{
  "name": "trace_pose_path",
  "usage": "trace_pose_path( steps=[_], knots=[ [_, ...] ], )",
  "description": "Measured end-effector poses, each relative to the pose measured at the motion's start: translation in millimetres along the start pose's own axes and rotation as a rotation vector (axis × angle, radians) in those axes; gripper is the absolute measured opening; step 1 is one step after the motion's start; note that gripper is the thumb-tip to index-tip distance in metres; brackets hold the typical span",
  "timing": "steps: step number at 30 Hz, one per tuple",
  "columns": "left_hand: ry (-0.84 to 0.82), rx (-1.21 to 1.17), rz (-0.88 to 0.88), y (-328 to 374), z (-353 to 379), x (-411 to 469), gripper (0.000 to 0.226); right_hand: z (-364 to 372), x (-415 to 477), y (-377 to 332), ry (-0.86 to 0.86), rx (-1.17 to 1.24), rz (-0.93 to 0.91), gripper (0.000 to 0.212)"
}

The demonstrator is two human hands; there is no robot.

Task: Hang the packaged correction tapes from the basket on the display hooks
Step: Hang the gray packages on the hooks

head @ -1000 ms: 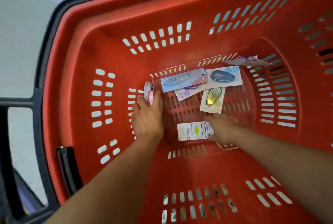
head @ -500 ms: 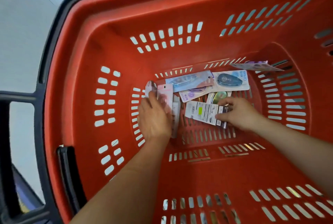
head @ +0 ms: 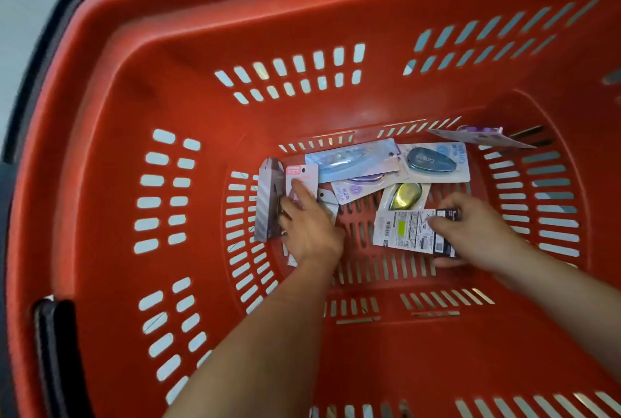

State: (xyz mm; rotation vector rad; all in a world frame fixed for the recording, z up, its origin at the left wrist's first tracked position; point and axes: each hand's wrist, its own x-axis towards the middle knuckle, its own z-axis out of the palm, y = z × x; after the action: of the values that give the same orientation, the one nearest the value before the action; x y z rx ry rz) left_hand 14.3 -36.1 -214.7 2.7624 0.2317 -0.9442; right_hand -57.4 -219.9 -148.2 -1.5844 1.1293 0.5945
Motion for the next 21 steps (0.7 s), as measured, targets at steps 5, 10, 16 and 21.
trace_pose_path(
  steps=[5,10,16,21],
  knots=[
    [0.004,-0.046,0.057,1.6,-17.9,-6.9,0.094,0.8,-11.3,-10.2,-0.076,-0.018,-0.092,0.033],
    [0.009,-0.113,0.125,7.5,-37.7,-23.2,0.07,20.8,-22.2,-20.9,-0.086,0.218,0.076,0.029],
    [-0.093,-0.312,0.384,40.5,-59.2,-90.0,0.057,48.5,-49.2,-36.4,-0.324,0.57,0.127,0.028],
    [-0.473,-1.015,0.004,39.0,-81.7,-77.1,0.083,42.0,-43.5,-33.6,-0.068,0.566,0.064,0.009]
  ],
)
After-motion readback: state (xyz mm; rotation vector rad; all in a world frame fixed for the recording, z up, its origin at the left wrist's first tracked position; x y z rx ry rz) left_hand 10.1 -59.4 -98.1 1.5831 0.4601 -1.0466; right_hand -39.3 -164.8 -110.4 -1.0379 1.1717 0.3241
